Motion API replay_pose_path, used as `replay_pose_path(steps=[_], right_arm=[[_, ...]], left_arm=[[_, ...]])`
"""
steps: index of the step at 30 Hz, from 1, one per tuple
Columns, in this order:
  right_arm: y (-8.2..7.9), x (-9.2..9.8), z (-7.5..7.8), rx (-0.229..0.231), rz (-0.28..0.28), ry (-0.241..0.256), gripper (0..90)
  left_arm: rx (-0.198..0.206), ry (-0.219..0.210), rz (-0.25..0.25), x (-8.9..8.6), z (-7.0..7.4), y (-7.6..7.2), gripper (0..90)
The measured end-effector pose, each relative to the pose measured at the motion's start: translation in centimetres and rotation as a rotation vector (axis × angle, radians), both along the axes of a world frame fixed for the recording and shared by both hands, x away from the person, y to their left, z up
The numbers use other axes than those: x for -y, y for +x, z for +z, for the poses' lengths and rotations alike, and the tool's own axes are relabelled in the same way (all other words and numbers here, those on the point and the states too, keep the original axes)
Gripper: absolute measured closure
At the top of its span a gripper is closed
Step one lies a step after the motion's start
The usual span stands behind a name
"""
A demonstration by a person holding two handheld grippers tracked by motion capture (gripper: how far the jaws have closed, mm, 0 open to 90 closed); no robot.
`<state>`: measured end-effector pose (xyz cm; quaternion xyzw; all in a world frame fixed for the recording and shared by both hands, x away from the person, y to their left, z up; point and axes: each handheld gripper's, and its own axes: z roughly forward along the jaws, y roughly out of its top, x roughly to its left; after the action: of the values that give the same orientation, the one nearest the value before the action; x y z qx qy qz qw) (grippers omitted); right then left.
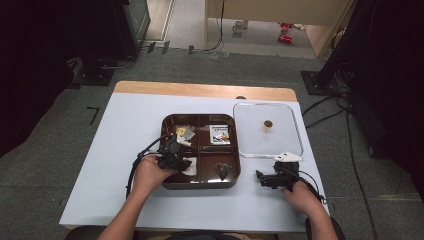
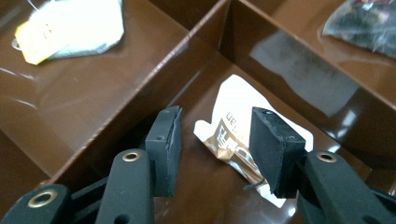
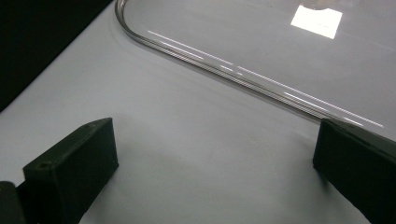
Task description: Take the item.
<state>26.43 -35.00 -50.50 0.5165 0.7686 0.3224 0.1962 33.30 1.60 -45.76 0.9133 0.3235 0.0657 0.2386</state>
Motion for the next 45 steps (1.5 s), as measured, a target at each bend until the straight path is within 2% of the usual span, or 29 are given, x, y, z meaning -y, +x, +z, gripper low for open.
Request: replay_pose_path(steps=[2,8,10,21,26,36,39,45], right_arm=[[0.0,0.0,0.0,0.0,0.0,0.0,0.0],[0.0,0.0,0.0,0.0,0.0,0.0,0.0],[0.0,0.0,0.0,0.0,0.0,0.0,0.0],[0.0,0.0,0.0,-0.001,0.0,-0.001,0.0],[0.0,0.0,0.0,-0.001,0.001,-0.001,0.0],[0.0,0.0,0.0,0.0,0.001,-0.001,0.0],[0.0,0.0,0.0,0.0,0.001,-0.001,0.0],[0.0,0.0,0.0,0.0,0.001,-0.001,0.0]], left_arm=[[-0.033,0.013,0.009,0.1,-0.1,0.3,54.5],[-0.064,0.0,0.016,0.0,-0.1,0.5,56.3],[-0.079,-0.015,0.004,-0.1,-0.1,0.6,60.5],[-0.036,-0.021,-0.05,0.0,0.0,0.0,81.7],[-0.046,-0.022,-0.034,0.1,0.1,0.1,84.0],[-0.08,-0.048,-0.017,-0.3,0.2,0.2,85.5],[-0.082,-0.073,-0.012,-0.6,0.5,0.3,85.7],[-0.076,-0.077,-0.011,-0.8,1.5,0.4,85.8]])
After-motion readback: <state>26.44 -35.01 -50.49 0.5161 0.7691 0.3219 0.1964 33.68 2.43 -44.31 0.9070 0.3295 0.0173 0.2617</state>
